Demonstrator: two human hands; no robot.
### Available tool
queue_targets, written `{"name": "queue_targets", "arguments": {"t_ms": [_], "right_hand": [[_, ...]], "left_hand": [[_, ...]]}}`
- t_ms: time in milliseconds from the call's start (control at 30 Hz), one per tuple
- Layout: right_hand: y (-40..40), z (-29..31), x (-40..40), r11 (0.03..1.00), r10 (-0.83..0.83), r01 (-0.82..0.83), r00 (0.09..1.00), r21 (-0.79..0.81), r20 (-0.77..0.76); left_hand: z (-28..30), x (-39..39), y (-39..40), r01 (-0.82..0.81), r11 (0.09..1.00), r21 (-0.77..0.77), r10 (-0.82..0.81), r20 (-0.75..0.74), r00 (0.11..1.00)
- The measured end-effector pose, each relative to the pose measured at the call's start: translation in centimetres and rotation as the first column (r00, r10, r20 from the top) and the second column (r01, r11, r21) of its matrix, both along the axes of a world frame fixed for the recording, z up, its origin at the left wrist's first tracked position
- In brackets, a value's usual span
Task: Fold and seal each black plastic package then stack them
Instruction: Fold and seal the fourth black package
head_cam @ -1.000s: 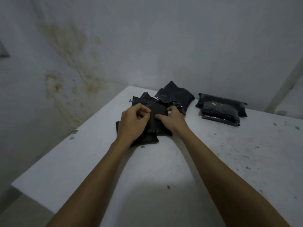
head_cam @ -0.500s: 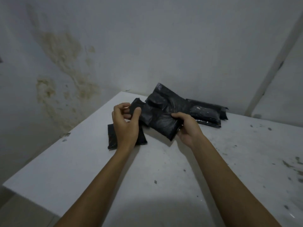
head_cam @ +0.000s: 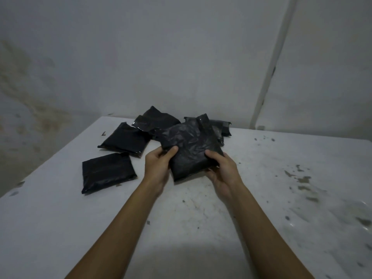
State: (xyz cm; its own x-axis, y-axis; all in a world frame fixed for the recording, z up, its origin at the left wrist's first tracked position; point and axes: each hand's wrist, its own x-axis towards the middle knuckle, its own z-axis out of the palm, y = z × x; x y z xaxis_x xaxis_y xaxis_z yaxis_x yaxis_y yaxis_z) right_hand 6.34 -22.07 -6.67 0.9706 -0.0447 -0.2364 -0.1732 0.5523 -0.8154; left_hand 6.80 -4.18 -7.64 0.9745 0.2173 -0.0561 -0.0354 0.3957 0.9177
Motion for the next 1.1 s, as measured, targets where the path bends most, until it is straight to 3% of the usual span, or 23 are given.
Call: {"name": "queue_targets", "arguments": {"t_ms": [100,267,433,600,733,1100], "right_hand": [[-1.5,-0.4,0.4,0.982,-0.073,0.079,0.996,-0.172,0.04],[-0.8,-0.3,0.7,0.937,-0.026,0.064,0.993,-0.343,0.115],[0.3,-1.1,1.1,0.828,-0.12,0.223,0.967,-0.514,0.227],[1.0,-1.3,1.1,0.84,-0.183,0.282,0.952,-0.463,0.247],[1.4,-1.3,0.8,0.866,-0.237,0.313,0.943,-0.389,0.232],[1.4,-1.9,0.2,0.839,-0.216,0.336,0.927,-0.427,0.306]], "left_hand": [[-0.2,0.1,0.9,0.046,0.996,0.083,-0.044,-0.02,0.999],[-0.1,0.4,1.7,0.127,0.976,0.179,-0.119,-0.054,0.991],[0.0,0.1,0.4,0.002,0.979,0.204,0.013,-0.075,0.997],[0.1,-0.1,-1.2,-0.217,0.919,0.328,0.228,0.005,0.974],[-0.4,-0.1,-1.3,-0.323,0.88,0.348,0.301,0.116,0.947],[-0.8,-0.4,-0.7,-0.236,0.937,0.259,0.208,0.129,0.97]]}}
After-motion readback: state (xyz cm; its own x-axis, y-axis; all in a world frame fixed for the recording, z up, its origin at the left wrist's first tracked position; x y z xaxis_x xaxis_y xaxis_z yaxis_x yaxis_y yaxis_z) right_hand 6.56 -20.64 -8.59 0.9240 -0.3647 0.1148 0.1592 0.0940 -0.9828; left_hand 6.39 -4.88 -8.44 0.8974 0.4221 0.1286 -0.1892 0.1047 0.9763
